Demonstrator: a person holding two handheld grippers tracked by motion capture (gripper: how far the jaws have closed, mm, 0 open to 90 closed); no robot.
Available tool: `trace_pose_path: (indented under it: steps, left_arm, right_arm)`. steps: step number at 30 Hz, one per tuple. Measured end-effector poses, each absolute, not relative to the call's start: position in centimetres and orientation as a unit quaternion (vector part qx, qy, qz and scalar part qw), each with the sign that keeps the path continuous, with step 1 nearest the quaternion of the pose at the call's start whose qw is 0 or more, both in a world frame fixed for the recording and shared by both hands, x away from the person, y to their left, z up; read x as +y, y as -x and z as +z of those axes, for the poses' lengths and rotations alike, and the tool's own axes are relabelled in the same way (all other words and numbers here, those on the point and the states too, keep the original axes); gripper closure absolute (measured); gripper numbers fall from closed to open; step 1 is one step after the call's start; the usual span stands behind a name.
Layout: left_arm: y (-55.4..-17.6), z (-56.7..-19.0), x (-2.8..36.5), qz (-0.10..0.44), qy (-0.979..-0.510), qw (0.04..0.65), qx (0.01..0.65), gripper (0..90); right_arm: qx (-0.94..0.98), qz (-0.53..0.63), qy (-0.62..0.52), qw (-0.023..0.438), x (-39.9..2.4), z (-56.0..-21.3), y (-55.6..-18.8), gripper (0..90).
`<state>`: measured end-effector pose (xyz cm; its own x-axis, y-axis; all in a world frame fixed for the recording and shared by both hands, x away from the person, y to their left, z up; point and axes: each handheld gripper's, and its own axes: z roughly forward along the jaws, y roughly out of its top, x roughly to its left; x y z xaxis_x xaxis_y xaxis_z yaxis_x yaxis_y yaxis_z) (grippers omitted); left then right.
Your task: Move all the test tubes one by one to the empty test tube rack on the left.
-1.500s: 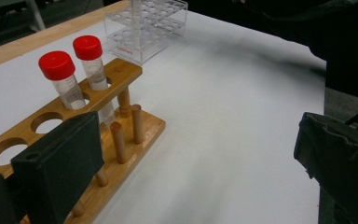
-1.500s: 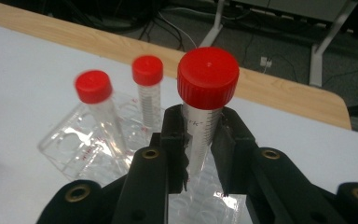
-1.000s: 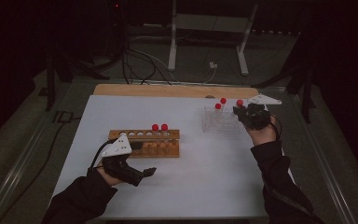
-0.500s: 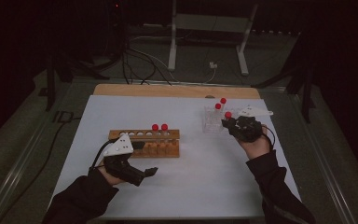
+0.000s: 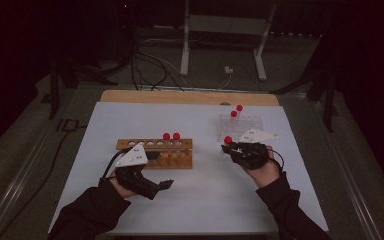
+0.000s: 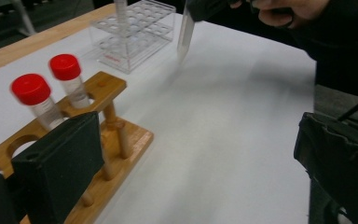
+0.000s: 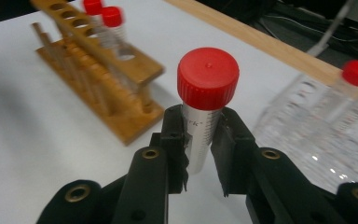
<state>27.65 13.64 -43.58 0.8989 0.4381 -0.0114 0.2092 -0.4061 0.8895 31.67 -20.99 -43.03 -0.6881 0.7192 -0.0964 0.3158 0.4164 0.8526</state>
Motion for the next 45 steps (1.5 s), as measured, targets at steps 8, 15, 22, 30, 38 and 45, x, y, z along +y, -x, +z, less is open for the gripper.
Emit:
trace_pose_path:
  steps: [8, 15, 22, 30, 38, 45]
  left_arm:
    - [-27.6, -43.2, 12.7, 0.108, -0.835, 0.507, 0.186, 2.2]
    - [-27.5, -42.8, 11.5, 0.106, -0.835, 0.51, 0.174, 4.8]
    - [-27.5, -42.3, 10.1, 0.114, -0.839, 0.508, 0.158, 11.3]
    - [-27.6, -42.3, 8.5, 0.116, -0.841, 0.509, 0.142, 25.4]
    - [-27.8, -42.6, 7.1, 0.118, -0.843, 0.508, 0.132, 46.3]
    - [-27.9, -43.0, 6.4, 0.123, -0.845, 0.505, 0.123, 57.9]
  right_arm:
    - [0.829, 0.435, -0.284, 0.205, -18.8, -43.7, -29.8, 74.5]
    - [0.845, 0.435, -0.251, 0.185, -16.9, -44.2, -28.3, 74.6]
    - [0.854, 0.438, -0.231, 0.161, -15.5, -44.7, -27.4, 74.5]
    - [0.86, 0.437, -0.219, 0.145, -14.7, -45.1, -26.9, 74.5]
    - [0.861, 0.44, -0.214, 0.137, -14.5, -45.2, -26.7, 74.5]
    - [0.861, 0.441, -0.213, 0.137, -14.6, -45.1, -26.6, 74.5]
